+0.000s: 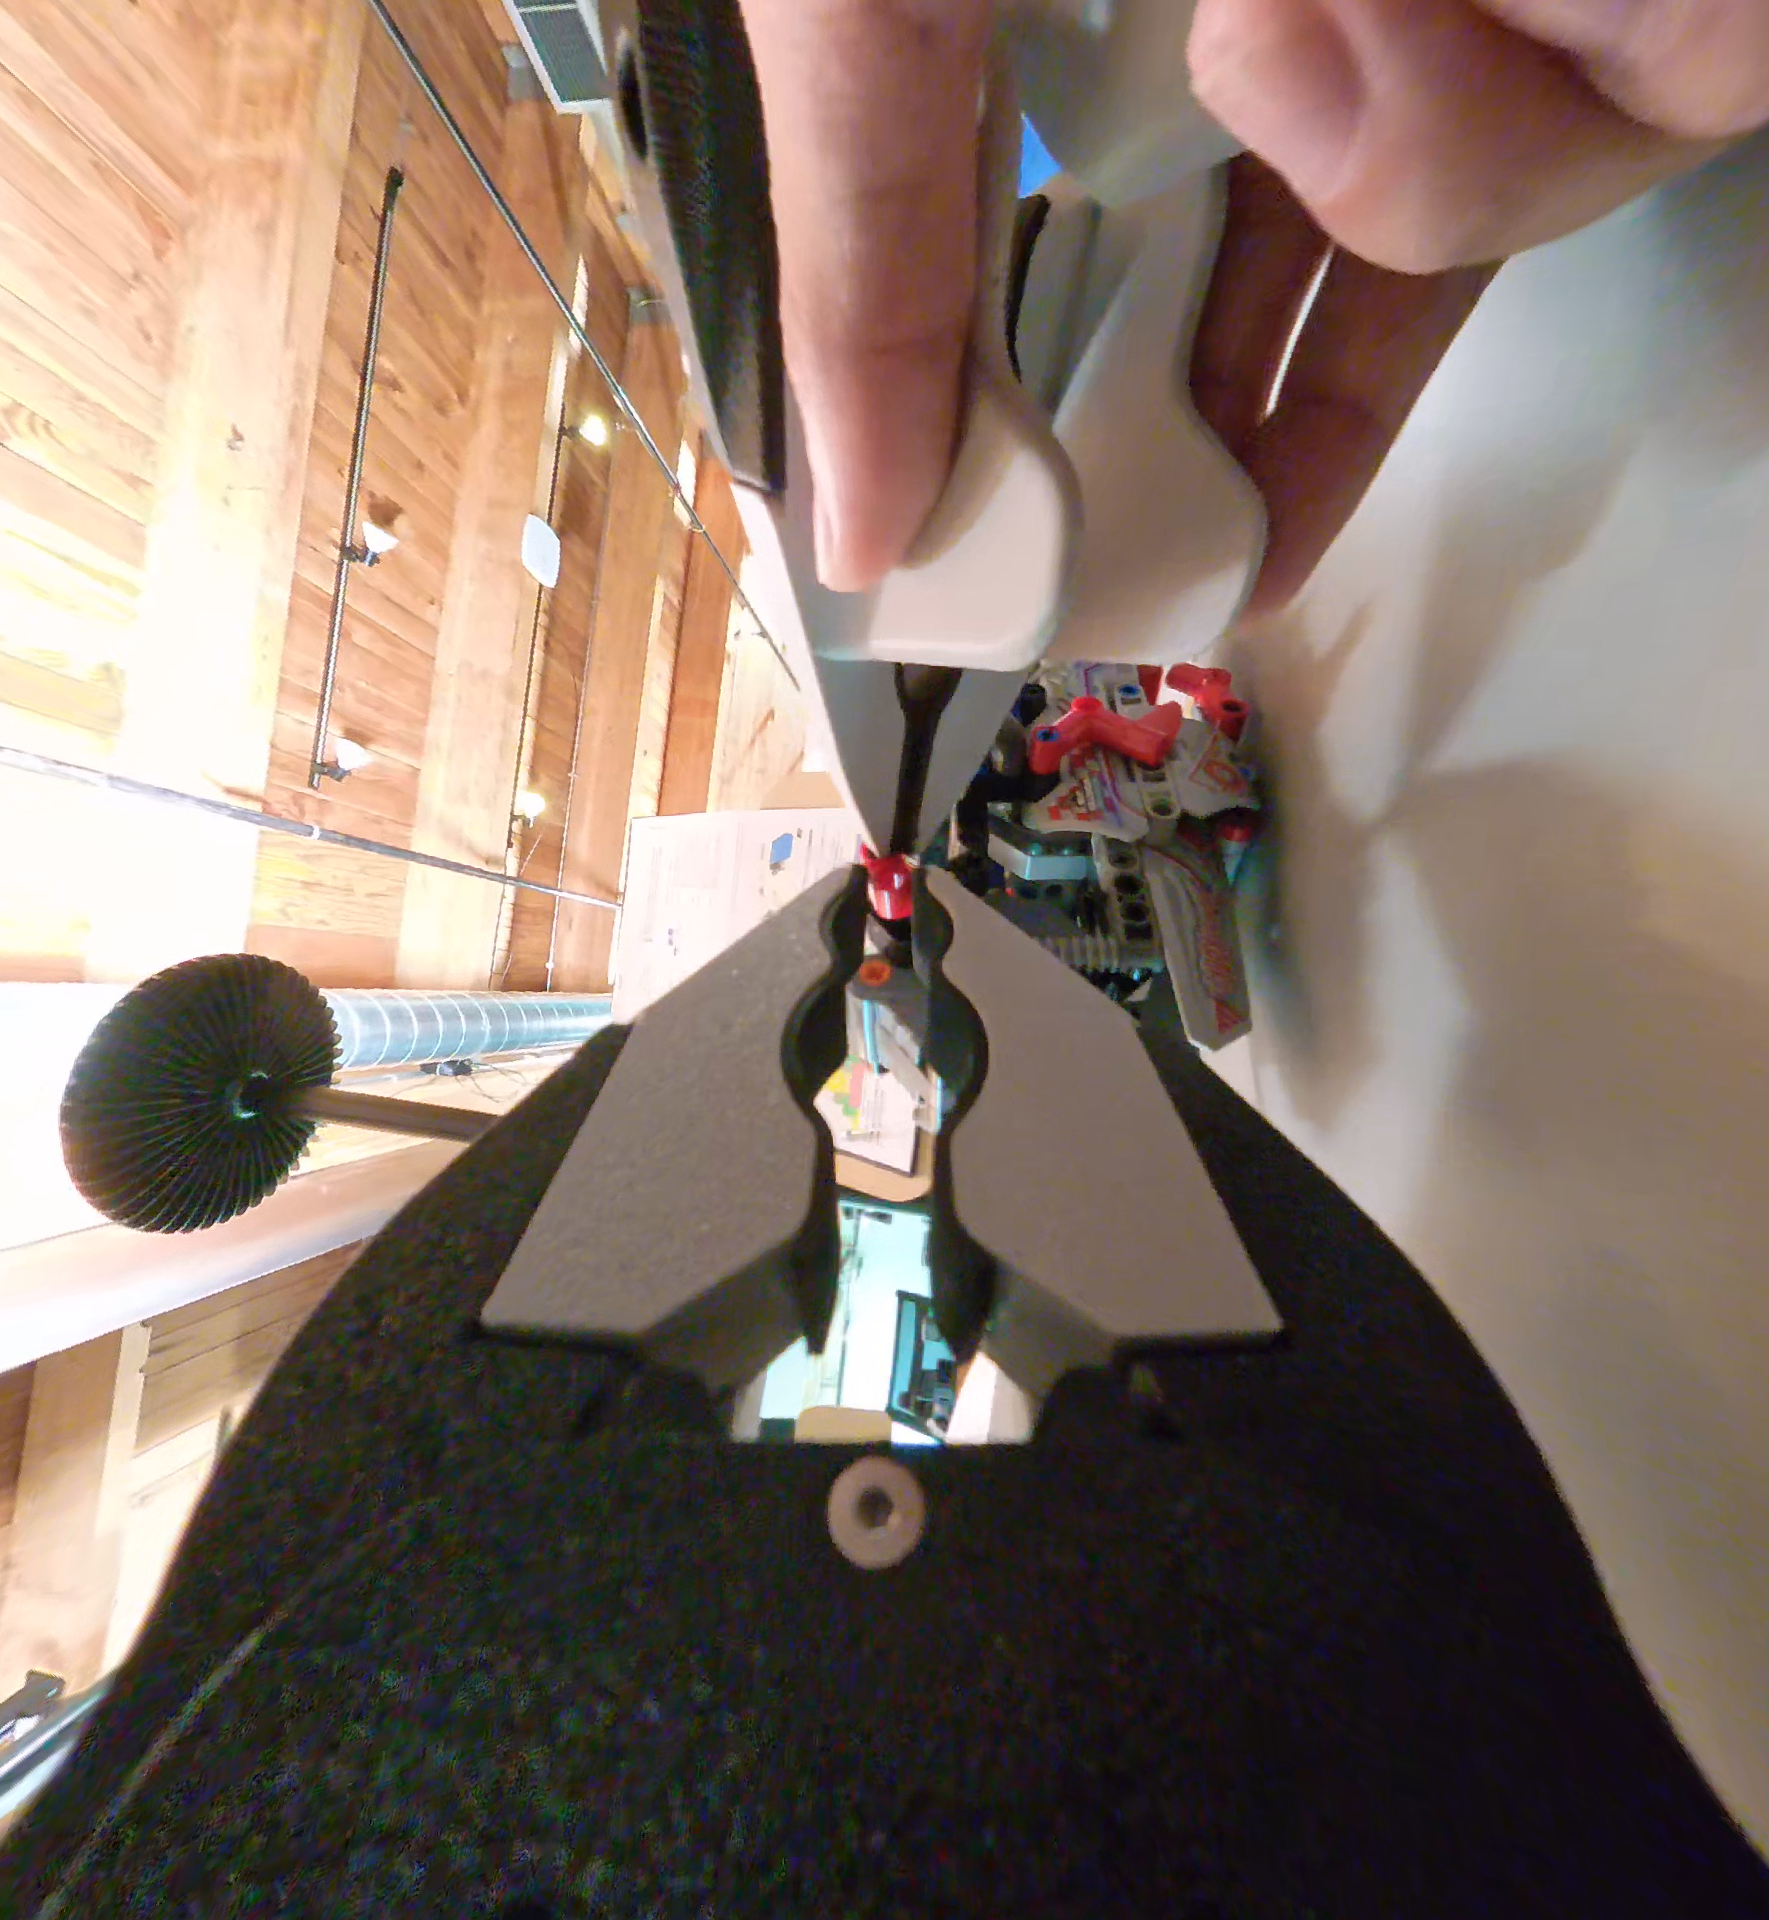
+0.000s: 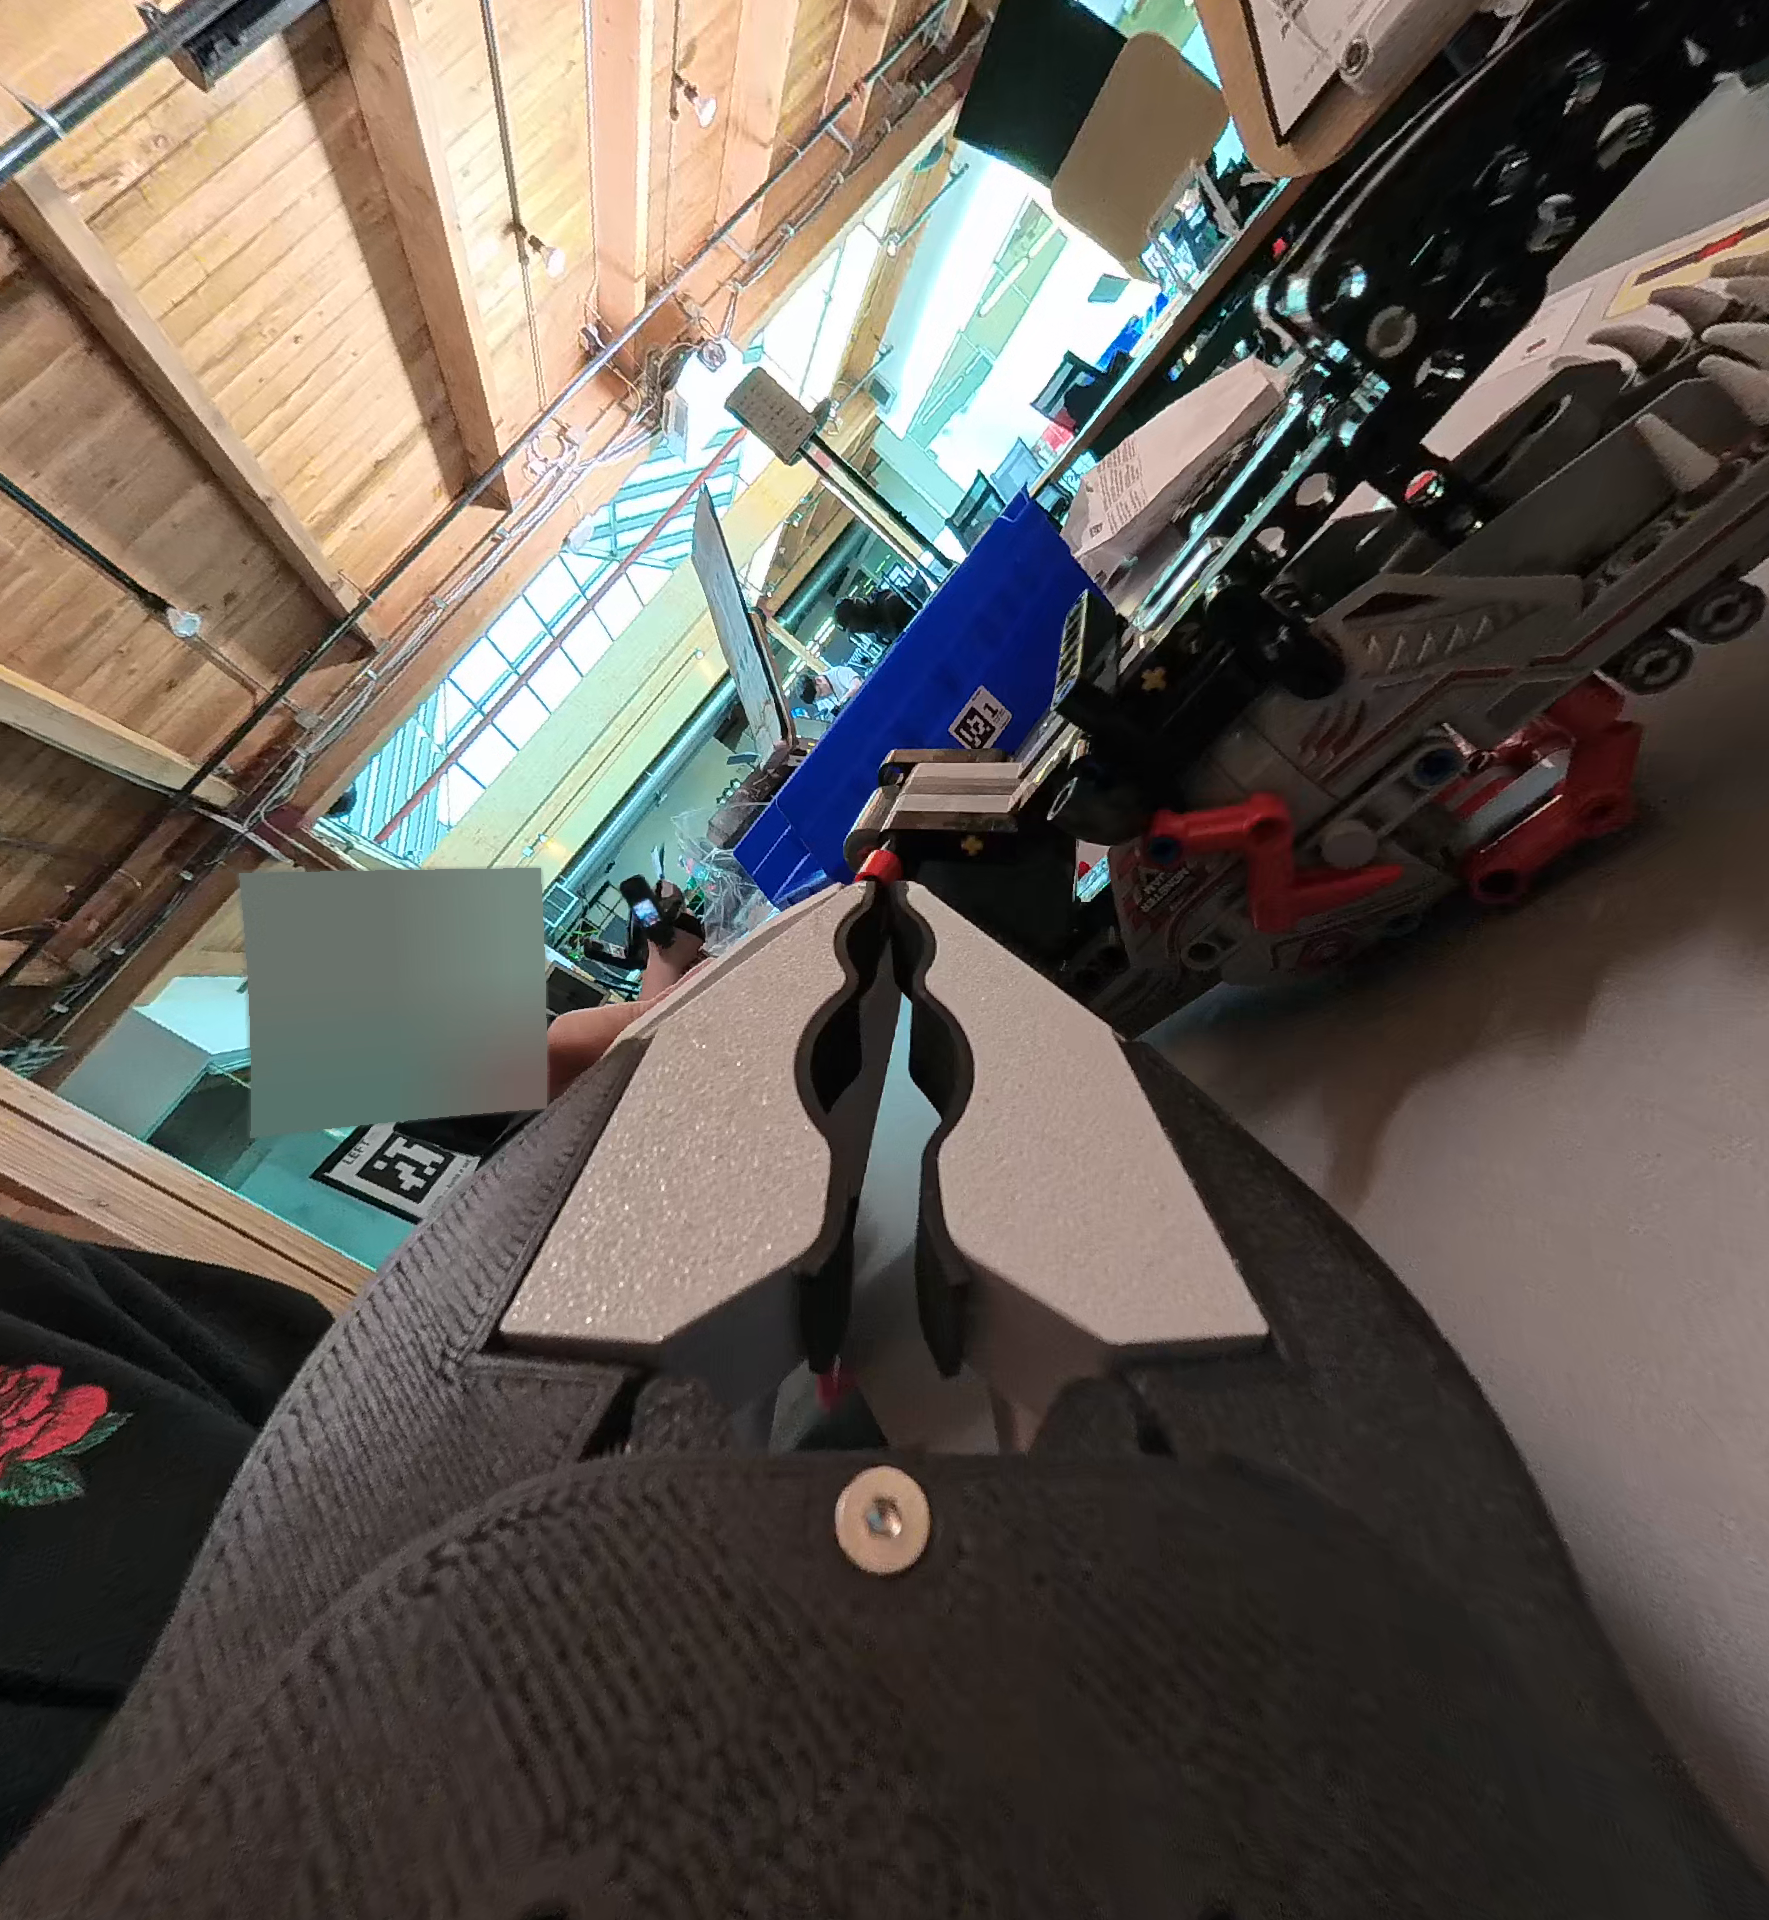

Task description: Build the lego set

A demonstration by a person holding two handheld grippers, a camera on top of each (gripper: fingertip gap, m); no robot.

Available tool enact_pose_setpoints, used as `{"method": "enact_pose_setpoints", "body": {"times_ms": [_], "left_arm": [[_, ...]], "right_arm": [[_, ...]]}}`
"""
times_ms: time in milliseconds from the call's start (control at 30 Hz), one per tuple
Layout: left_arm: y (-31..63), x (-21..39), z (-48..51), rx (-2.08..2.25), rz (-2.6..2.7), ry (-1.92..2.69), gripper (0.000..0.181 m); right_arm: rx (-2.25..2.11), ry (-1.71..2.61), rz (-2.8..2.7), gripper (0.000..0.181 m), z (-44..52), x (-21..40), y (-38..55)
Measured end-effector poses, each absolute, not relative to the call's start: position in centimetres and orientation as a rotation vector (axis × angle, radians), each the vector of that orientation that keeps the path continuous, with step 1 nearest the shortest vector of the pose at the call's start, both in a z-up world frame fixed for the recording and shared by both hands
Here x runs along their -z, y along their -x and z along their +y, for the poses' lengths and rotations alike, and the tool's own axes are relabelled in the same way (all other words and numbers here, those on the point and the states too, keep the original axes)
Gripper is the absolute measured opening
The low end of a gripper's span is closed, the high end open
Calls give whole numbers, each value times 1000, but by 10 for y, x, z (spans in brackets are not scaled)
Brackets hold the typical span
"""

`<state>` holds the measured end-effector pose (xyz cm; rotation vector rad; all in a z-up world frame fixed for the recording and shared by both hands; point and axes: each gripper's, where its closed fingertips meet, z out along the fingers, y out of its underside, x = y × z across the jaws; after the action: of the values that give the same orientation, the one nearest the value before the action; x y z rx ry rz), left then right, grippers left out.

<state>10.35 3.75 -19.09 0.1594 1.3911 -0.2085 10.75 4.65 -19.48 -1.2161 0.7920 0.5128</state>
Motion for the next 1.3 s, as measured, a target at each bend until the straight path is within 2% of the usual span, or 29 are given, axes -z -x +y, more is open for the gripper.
{"method": "enact_pose_setpoints", "body": {"times_ms": [1300], "left_arm": [[-104, 187, 50, 151, 1379, -65, 4]], "right_arm": [[-599, 1176, 843, 7, 59, 192, -108]]}}
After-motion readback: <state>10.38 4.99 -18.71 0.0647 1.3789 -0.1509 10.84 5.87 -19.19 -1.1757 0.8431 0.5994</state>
